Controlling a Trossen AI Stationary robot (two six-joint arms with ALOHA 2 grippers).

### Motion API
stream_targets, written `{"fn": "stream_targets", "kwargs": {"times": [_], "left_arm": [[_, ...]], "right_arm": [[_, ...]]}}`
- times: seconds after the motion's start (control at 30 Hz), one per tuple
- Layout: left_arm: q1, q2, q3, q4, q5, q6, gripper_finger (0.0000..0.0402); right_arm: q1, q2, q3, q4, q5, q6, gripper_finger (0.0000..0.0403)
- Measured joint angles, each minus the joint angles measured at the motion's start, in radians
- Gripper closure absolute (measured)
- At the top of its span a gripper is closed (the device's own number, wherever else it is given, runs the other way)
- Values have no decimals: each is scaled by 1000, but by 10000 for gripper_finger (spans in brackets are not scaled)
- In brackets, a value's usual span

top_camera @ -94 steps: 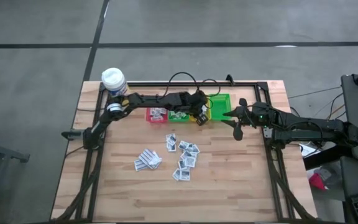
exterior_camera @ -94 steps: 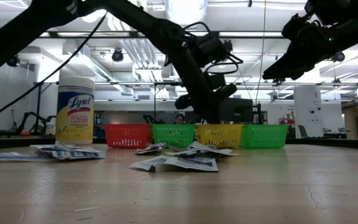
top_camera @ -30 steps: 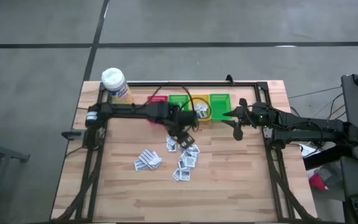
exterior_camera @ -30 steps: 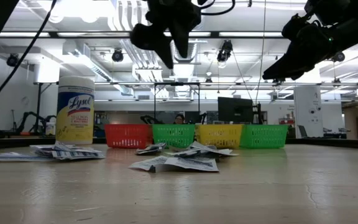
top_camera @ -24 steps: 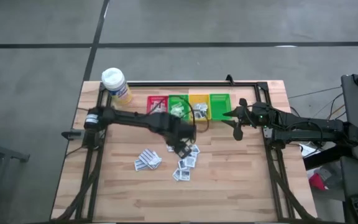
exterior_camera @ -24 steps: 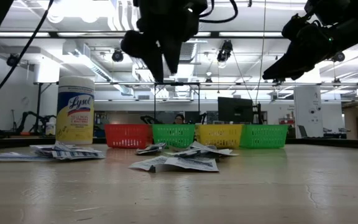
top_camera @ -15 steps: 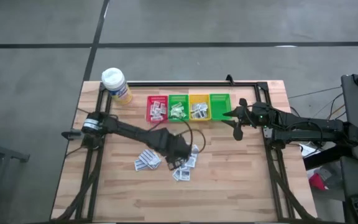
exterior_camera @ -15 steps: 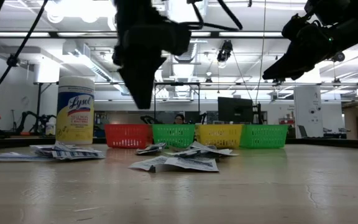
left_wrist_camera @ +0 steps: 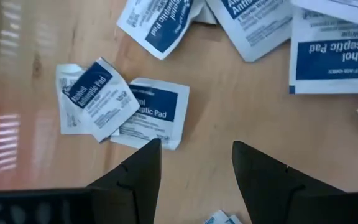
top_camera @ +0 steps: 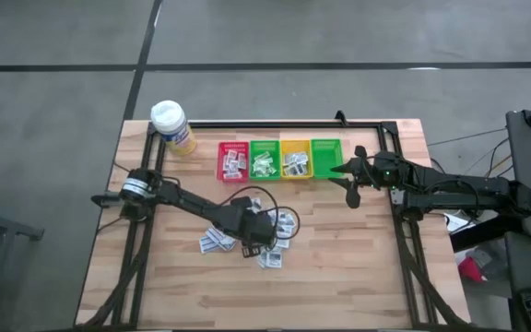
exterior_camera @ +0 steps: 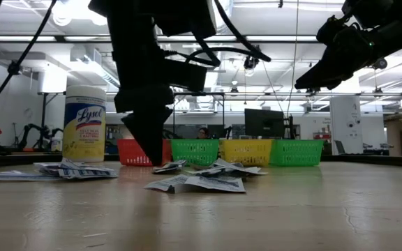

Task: Pick & Place First Aid Supplies
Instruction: Put the alcohol pad into the yellow bin

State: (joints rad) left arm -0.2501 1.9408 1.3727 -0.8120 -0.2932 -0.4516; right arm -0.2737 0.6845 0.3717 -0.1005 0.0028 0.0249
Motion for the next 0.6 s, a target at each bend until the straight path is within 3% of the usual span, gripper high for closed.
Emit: {"fn": "stream_targets", "kwargs": {"times": [0.1, 0.27, 0.6], "left_arm": [[-1, 0, 23, -9, -9, -12, 211], [0, 0, 46, 1, -109, 18, 214], [24, 2, 9, 55, -19, 119, 216]], "right_arm": [[0, 0, 0, 0, 0, 1, 257], [0, 0, 0, 0, 0, 0, 257], [0, 0, 0, 0, 0, -1, 257]]}}
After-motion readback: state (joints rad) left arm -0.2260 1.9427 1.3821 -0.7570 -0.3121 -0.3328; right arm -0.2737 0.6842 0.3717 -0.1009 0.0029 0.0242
